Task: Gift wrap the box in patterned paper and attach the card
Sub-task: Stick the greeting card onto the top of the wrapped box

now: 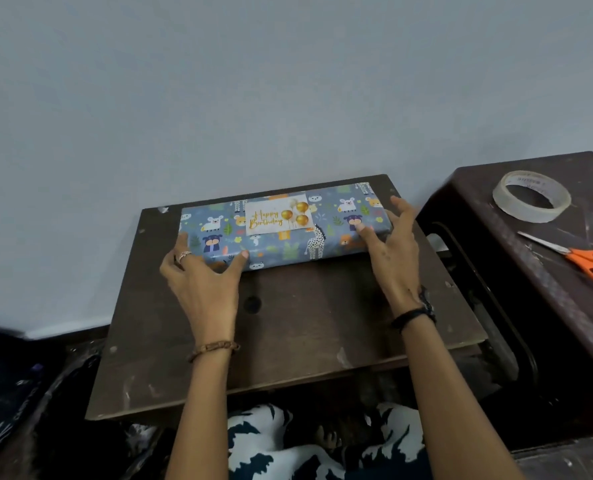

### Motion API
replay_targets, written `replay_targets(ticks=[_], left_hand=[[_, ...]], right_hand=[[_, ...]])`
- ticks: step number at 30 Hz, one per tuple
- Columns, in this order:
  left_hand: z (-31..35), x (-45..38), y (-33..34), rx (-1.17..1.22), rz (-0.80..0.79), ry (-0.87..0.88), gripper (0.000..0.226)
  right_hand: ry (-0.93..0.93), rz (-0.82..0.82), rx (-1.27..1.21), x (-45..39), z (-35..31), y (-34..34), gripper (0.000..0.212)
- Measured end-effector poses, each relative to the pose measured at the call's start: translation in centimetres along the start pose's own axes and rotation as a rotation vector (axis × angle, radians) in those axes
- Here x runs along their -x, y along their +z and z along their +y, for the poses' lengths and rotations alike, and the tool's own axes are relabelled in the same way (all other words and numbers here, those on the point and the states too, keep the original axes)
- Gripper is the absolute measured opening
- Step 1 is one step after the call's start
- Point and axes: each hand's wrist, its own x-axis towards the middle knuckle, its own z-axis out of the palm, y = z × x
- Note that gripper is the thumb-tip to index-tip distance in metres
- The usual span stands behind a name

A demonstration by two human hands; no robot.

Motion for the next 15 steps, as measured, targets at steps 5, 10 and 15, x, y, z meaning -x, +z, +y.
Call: replay_targets(ticks=[5,10,15], left_hand=[[1.1,1.0,0.9,-0.280,0.001,0.267,0.082],[2.2,2.1,3.0,-0.401,-0.171,0.485,0.063],[2.0,2.7,3.6,-0.481,-0.269,0.405,0.057]], right_hand=[[-0.198,0.041,0.394,1.2,-0.5,0.2,0.043],[-0.461,-0.011,0.568,2.7,-1.8,3.3,0.037],[-0.505,-0.032,0.672,3.0,-2.5,5.9,0.039]])
